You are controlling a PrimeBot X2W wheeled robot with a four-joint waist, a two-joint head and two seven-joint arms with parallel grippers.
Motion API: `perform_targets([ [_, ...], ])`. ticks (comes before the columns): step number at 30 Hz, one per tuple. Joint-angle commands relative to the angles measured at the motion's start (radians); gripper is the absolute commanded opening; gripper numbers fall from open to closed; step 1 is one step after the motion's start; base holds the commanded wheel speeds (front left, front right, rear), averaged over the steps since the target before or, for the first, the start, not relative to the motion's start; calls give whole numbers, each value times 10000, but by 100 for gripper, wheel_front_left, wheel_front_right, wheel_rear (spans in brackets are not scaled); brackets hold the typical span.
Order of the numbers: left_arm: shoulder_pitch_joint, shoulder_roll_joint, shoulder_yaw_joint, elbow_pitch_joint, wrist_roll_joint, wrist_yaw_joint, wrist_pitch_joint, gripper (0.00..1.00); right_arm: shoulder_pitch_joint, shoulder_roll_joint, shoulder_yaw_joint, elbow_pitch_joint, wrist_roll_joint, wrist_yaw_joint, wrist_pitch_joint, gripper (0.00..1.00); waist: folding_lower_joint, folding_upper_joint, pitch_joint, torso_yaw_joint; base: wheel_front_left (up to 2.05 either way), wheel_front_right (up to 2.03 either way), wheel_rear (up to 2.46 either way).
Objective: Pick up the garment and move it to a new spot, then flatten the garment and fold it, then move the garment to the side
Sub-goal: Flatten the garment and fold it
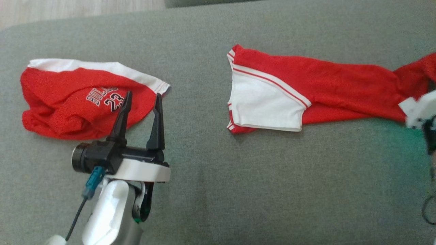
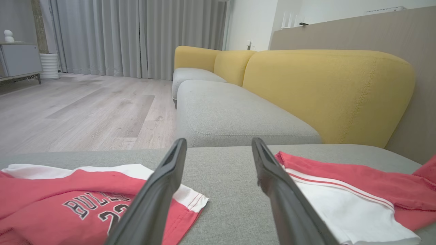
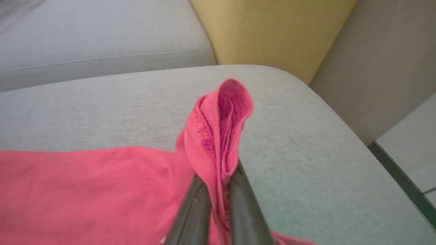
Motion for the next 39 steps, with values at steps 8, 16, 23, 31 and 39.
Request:
perform_targets([
  [8,263,48,126,-346,-301,180,-51,100,-362,1192,1505,-1004,516,-9,-165,0,1,0,-895,114,0,0,0],
  [16,386,48,-39,-489,-498,348,-51,100,-441,2294,2626,-1874,1382,-9,83,0,1,0,-1101,381,0,0,0],
  [23,334,48,-176,-536,-585,370,-51,100,-256,2785,3715,-2482,2147,-9,271,0,1,0,-922,890,0,0,0],
  [31,149,47,-448,-522,-734,423,-51,100,333,2798,5380,-2452,3721,-9,102,0,1,0,-594,1587,0,0,0],
  [39,143,47,-497,-510,-777,425,-51,100,618,2799,6110,-1657,4606,-9,-379,0,1,0,-493,1805,0,0,0],
])
